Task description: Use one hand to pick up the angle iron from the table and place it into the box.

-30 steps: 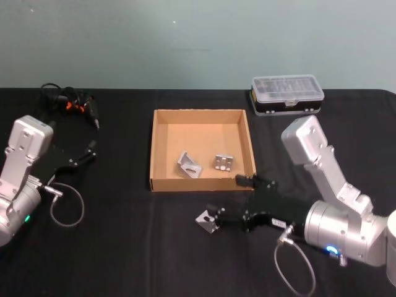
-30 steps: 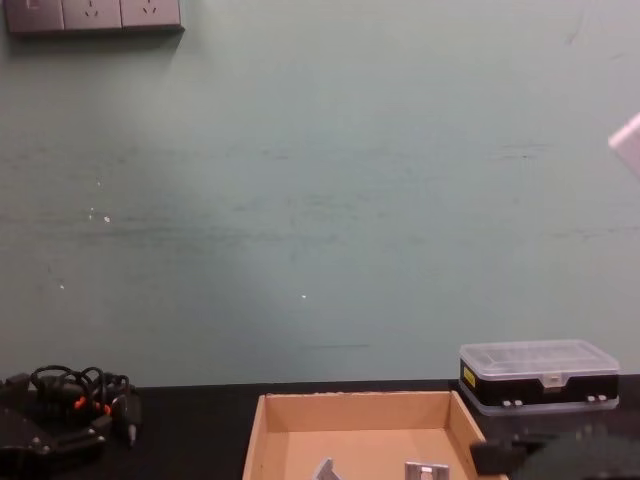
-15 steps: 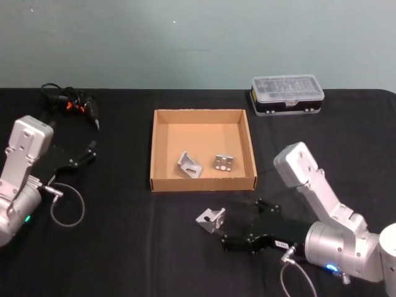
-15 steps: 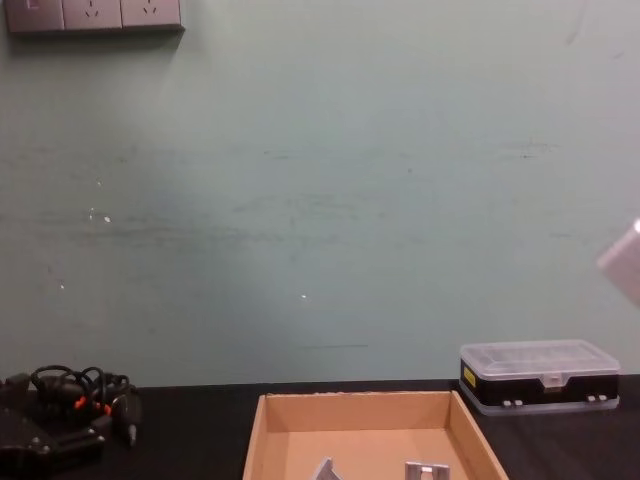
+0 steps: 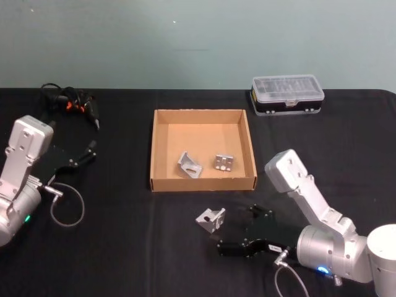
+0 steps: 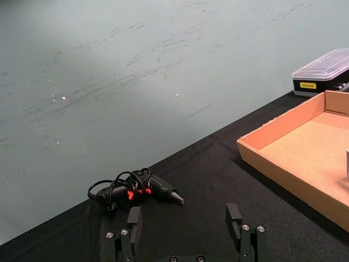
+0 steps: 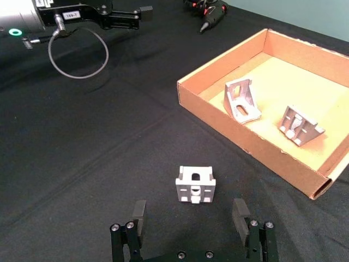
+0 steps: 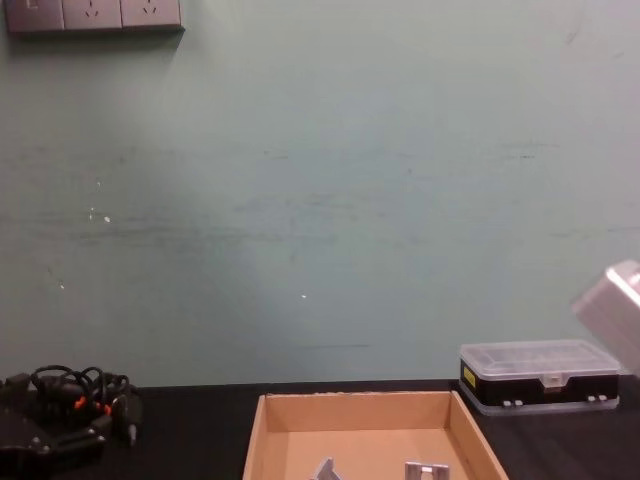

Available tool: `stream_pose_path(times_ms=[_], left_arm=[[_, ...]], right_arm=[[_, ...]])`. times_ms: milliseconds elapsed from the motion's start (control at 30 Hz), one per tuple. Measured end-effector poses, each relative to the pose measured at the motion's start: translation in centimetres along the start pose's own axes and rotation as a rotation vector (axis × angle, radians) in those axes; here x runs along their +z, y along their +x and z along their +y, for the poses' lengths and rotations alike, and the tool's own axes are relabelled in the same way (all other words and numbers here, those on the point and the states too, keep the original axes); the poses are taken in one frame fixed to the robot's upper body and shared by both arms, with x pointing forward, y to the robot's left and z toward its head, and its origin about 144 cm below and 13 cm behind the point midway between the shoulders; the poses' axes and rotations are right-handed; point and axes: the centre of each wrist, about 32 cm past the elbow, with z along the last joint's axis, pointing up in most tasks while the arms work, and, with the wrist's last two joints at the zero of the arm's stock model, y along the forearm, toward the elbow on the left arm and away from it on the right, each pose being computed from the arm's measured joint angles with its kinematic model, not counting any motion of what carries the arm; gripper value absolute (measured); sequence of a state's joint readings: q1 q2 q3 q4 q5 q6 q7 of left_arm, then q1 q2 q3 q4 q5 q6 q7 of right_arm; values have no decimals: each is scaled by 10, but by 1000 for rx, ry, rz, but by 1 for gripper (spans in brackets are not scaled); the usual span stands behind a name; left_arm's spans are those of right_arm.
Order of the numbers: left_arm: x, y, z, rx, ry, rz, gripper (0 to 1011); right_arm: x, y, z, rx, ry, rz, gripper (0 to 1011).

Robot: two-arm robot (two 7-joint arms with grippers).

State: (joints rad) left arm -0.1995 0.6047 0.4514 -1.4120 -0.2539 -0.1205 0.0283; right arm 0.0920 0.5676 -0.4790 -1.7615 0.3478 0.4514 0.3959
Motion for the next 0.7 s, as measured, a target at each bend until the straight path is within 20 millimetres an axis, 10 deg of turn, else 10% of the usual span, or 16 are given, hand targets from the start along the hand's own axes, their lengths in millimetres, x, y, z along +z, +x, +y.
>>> stream_pose_path(times_ms=[700], left_arm=[[0,0,0,0,0,0,1011]], right_arm=[[-1,5,26,21,6,-6,1000]])
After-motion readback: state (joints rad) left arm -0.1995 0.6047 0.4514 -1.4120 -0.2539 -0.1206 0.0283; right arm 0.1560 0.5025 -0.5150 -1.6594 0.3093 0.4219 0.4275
